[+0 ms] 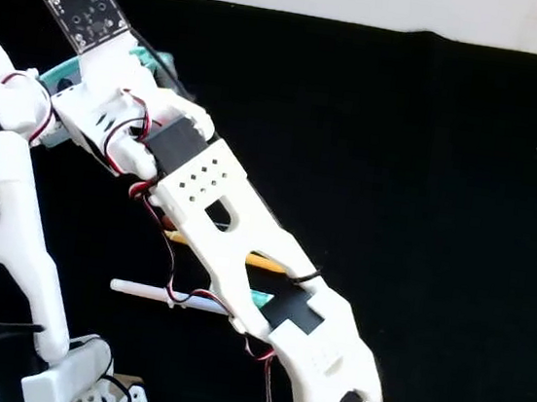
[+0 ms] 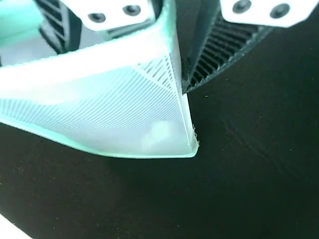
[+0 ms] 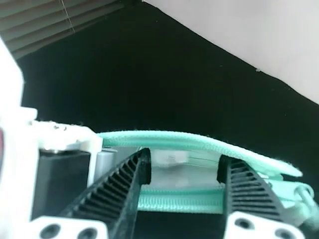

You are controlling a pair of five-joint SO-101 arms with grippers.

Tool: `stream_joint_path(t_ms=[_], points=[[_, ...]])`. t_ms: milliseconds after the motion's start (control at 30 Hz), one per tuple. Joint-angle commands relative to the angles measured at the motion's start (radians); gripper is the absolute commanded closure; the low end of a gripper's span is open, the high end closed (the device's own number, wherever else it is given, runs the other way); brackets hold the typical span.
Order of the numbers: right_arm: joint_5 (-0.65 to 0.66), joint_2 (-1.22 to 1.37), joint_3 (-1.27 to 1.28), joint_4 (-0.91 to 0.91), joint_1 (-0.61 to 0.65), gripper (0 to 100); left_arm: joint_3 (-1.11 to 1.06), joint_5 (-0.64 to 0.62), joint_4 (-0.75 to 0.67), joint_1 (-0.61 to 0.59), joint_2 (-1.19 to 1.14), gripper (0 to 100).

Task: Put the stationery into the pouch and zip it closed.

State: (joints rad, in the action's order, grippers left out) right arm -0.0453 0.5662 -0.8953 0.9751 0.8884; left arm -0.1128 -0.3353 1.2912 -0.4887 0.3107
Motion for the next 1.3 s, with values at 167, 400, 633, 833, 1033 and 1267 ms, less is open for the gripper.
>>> stream_joint_path(t_ms=[167, 400, 633, 833, 1033, 1267], points=[[0.063, -0.122, -0.001, 0.139, -0.030, 68.8, 0.007, 0.002, -0.014, -0.013, 0.008, 99], [0.123, -0.232, -0.001, 0.193, -0.041, 68.8, 0.012, 0.002, -0.014, -0.007, 0.010, 99], [0.130, -0.355, -0.001, 0.197, -0.107, 68.8, 0.016, -0.005, -0.011, 0.031, 0.016, 99], [0.137, -0.424, -0.001, 0.243, -0.202, 68.8, 0.025, -0.006, -0.012, 0.087, 0.018, 99], [0.138, -0.443, 0.005, 0.400, -0.311, 68.8, 0.153, -0.006, 0.015, 0.145, 0.008, 99], [0.138, -0.443, 0.001, 0.521, -0.354, 68.8, 0.344, -0.008, 0.110, 0.243, -0.007, 99]])
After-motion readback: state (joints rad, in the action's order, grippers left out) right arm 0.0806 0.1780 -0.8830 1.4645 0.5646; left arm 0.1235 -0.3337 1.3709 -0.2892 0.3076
